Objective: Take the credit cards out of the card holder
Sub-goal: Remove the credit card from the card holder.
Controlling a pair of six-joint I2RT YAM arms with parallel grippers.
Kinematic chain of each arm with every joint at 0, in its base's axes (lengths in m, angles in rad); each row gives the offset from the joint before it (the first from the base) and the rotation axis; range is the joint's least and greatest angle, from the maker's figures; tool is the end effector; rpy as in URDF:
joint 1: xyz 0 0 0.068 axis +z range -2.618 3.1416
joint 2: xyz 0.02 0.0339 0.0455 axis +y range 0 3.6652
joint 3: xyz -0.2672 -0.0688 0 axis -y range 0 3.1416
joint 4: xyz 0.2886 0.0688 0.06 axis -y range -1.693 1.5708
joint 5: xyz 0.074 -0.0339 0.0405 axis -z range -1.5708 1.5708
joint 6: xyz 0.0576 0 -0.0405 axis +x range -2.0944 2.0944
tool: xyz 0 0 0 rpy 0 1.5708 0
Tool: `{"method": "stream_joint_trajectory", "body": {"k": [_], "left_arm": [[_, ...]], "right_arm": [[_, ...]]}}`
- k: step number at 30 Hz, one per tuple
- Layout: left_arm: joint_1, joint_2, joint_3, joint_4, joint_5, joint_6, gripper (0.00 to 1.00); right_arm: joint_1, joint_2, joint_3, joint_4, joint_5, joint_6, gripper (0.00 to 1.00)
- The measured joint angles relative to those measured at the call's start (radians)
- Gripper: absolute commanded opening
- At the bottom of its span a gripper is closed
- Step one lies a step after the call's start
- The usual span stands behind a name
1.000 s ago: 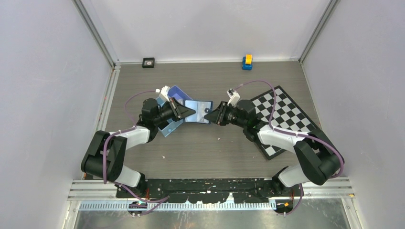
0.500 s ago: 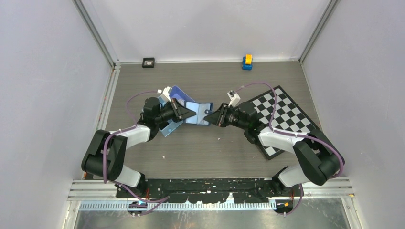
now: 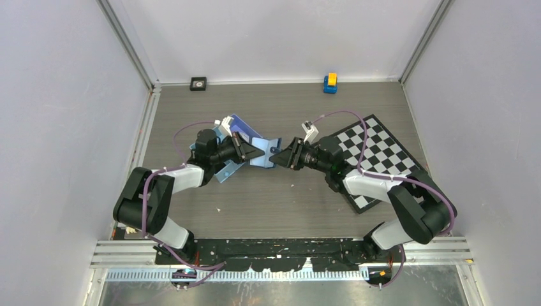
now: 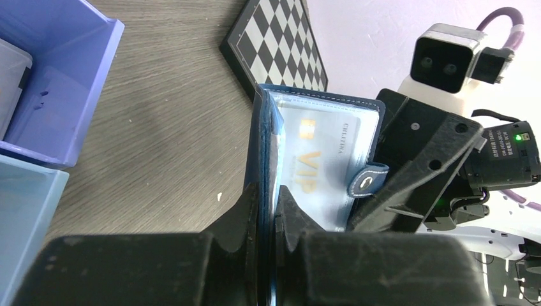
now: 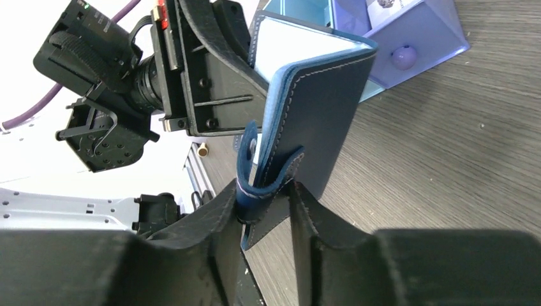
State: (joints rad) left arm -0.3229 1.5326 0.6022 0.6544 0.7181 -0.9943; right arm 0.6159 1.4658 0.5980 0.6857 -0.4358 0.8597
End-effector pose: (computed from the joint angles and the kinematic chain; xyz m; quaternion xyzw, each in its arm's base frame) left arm 0.3135 -0.1449 0.1530 -0.0459 0.7749 -0.5672 0.2750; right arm 0.2704 0.2212 0.1750 -0.0461 0.7616 0.5432 0.3505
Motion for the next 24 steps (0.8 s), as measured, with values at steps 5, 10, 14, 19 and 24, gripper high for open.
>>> {"method": "stream_joint_trajectory", "body": {"k": [5, 10, 14, 19, 24], "left_arm": [[-0.008, 0.000, 0.000, -0.025, -0.003, 0.008, 0.00], [-0.009, 0.000, 0.000, -0.040, -0.014, 0.011, 0.00], [-0.009, 0.000, 0.000, -0.040, -0.018, 0.011, 0.00], [-0.009, -0.001, 0.000, -0.044, -0.023, 0.012, 0.00], [-0.009, -0.012, 0.000, -0.060, -0.029, 0.026, 0.00]], "right_arm": [[0.010, -0.002, 0.000, 0.002, -0.007, 0.000, 0.35], [0.011, -0.009, 0.000, 0.001, -0.006, -0.001, 0.25], [0.011, -0.018, 0.000, -0.005, -0.002, -0.002, 0.22], [0.011, -0.019, 0.002, -0.031, 0.012, -0.010, 0.37], [0.011, -0.020, 0.006, -0.061, 0.030, -0.025, 0.52]]}}
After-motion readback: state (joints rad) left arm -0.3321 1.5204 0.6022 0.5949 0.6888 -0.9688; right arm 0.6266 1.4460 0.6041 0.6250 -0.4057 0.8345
